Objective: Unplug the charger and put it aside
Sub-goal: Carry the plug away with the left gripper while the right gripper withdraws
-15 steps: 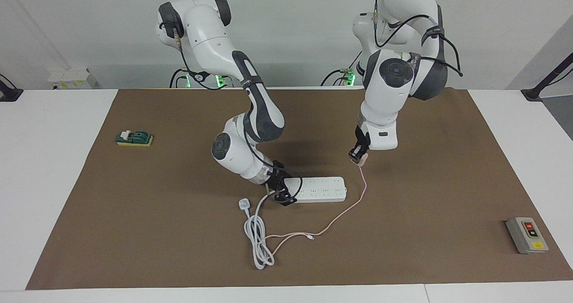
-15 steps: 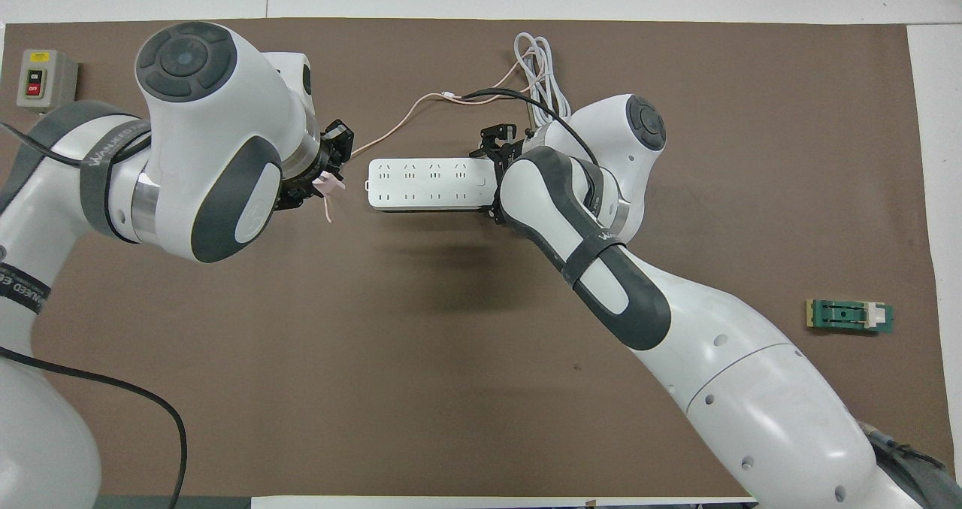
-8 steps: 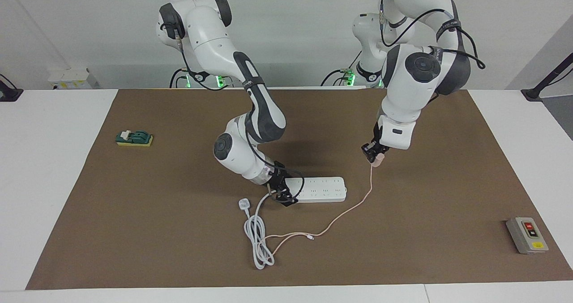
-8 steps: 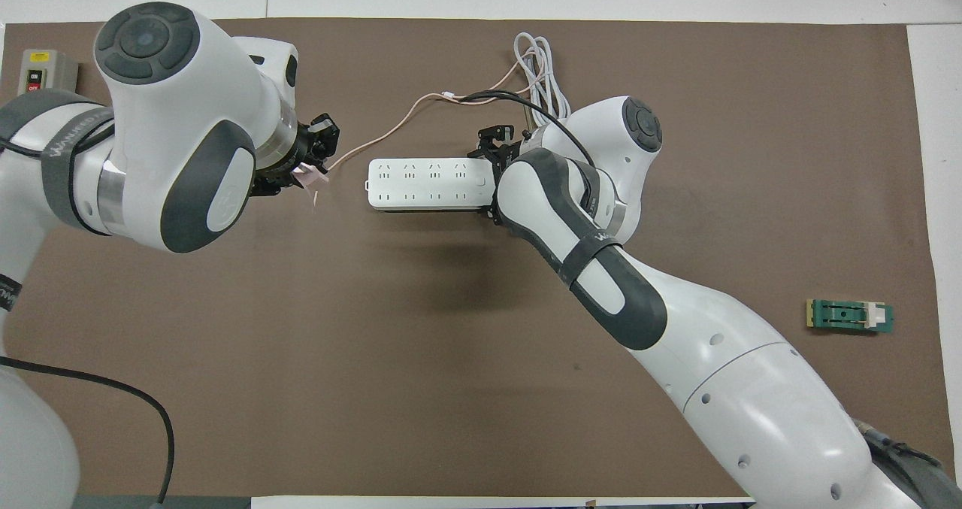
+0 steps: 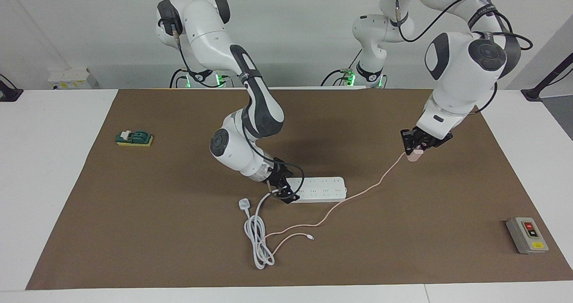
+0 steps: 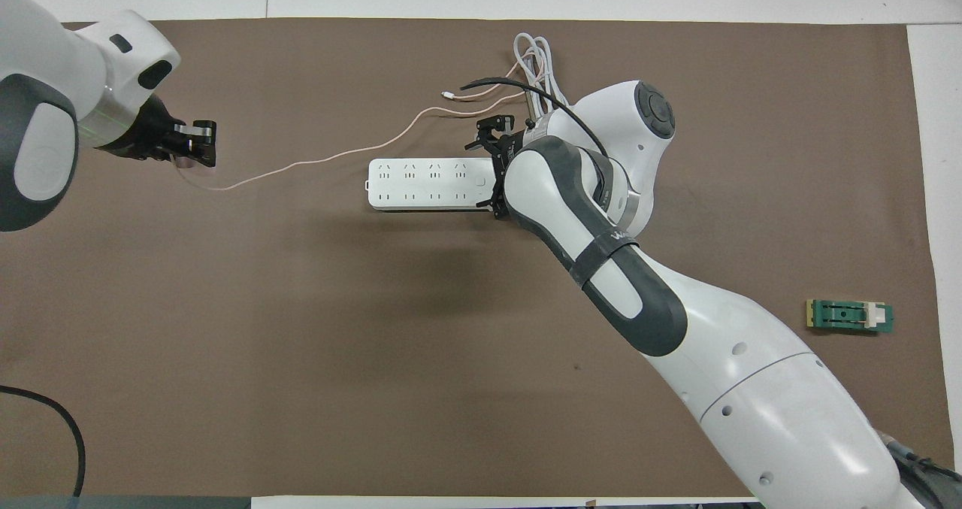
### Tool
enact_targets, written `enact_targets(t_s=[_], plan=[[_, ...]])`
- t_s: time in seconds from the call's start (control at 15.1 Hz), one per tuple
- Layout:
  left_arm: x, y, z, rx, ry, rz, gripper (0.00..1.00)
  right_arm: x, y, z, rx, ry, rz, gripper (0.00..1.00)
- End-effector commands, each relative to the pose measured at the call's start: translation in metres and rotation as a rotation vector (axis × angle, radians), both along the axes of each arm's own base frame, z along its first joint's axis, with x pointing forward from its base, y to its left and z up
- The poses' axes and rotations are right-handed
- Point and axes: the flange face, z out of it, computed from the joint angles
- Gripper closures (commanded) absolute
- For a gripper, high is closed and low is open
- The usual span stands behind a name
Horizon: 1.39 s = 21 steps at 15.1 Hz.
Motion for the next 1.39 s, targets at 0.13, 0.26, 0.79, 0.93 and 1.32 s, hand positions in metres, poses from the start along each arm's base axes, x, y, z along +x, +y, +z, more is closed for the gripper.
enact_targets(t_s=[0.13, 0.26, 0.79, 0.93, 1.32], plan=[[-0.016, 0.071, 0.009, -0.022, 0.017, -0.092, 1.00, 0.009, -0.035, 0.043, 0.035, -0.005, 0.011, 0.00], [-0.020, 0.101, 0.011, -0.025, 0.033, -0.111, 1.00, 0.011, -0.049, 0.063, 0.014, -0.023, 0.026, 0.00], [-0.072, 0.130, -0.036, -0.036, 0.089, -0.265, 1.00, 0.001, -0.087, 0.138, -0.093, -0.103, 0.118, 0.00], [-0.092, 0.133, -0.055, -0.037, 0.091, -0.305, 1.00, 0.000, -0.107, 0.157, -0.134, -0.134, 0.153, 0.00], [-0.132, 0.122, -0.115, -0.123, 0.006, -0.228, 1.00, -0.006, -0.176, 0.202, -0.229, -0.259, 0.369, 0.00]])
